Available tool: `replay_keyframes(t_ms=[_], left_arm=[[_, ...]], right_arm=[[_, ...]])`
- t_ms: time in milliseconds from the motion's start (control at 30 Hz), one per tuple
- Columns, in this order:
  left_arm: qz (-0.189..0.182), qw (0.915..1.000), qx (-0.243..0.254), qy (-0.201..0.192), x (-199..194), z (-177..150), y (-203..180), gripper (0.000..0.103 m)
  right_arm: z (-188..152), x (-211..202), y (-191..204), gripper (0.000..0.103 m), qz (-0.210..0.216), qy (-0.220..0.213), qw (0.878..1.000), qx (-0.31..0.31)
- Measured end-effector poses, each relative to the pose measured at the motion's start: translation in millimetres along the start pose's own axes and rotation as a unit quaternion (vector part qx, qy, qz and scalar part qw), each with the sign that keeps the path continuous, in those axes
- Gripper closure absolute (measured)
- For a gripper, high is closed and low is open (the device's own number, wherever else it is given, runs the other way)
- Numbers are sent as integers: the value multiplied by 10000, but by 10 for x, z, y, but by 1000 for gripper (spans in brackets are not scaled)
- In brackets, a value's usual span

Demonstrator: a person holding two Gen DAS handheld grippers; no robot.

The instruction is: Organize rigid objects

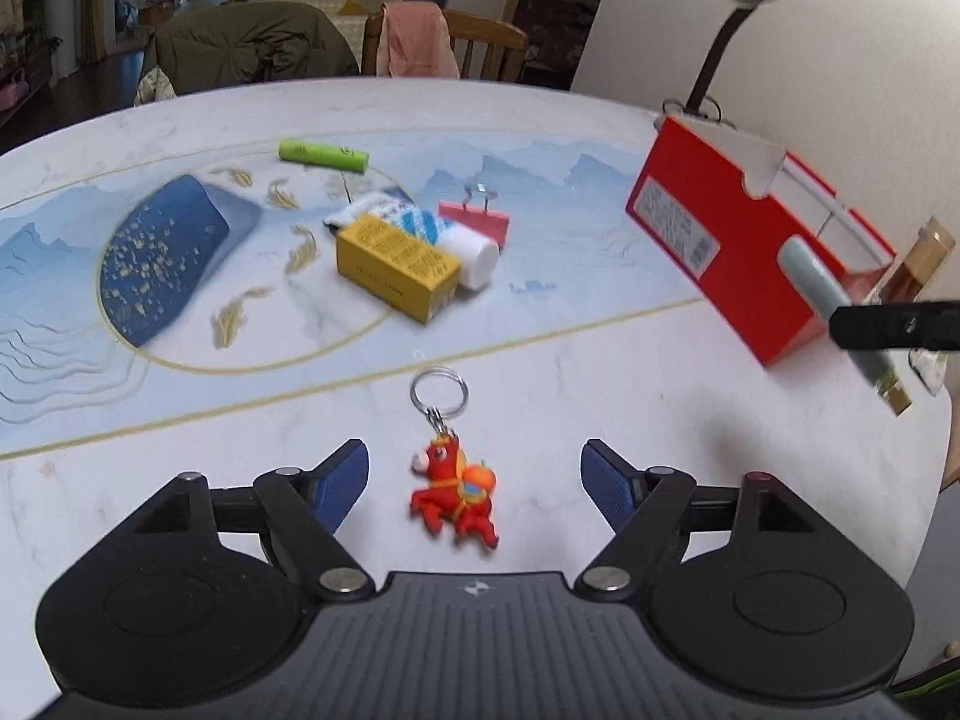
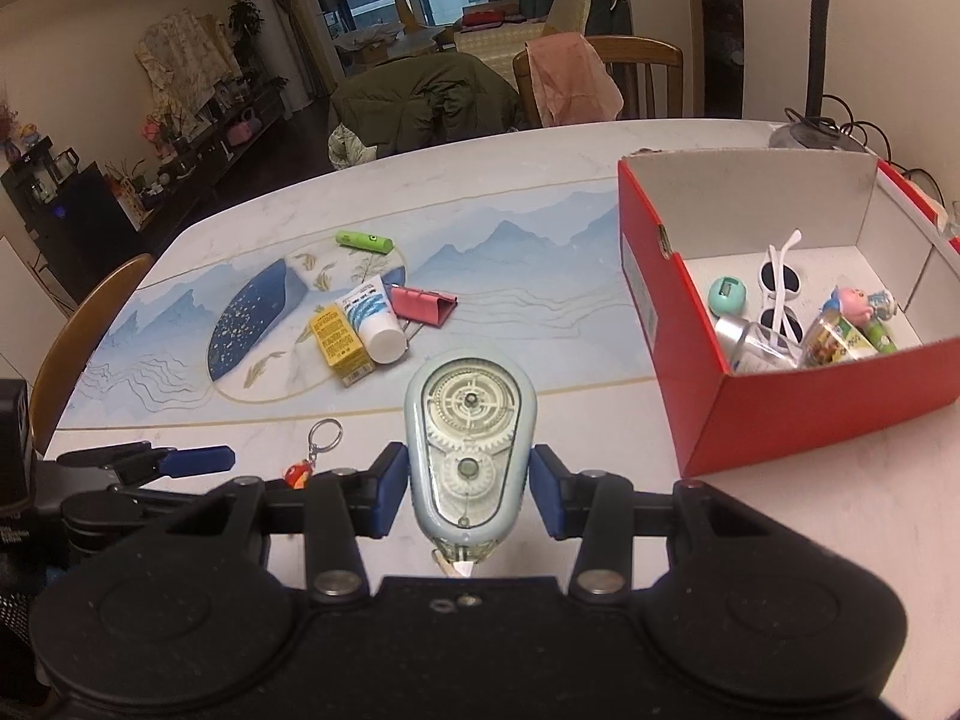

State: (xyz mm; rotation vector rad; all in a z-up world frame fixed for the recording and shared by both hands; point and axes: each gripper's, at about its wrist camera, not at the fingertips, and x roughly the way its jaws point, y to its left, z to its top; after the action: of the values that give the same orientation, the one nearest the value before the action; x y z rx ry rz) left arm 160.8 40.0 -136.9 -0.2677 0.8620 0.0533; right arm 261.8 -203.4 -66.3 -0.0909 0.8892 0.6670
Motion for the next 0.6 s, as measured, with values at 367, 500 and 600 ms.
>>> replay_keyframes(t_ms=[367, 500, 600], left_arm=[[488, 9980, 377, 115, 255, -137, -88, 27], [630, 9961, 611, 87, 259, -150, -161, 43], [708, 9954, 645, 67, 253, -150, -170, 54]], right_arm=[[-73, -40, -89, 60, -51, 69, 10000, 26], [-93, -44, -119, 60, -65, 93, 9999, 48], [-97, -46, -125, 60, -62, 93, 9999, 55]])
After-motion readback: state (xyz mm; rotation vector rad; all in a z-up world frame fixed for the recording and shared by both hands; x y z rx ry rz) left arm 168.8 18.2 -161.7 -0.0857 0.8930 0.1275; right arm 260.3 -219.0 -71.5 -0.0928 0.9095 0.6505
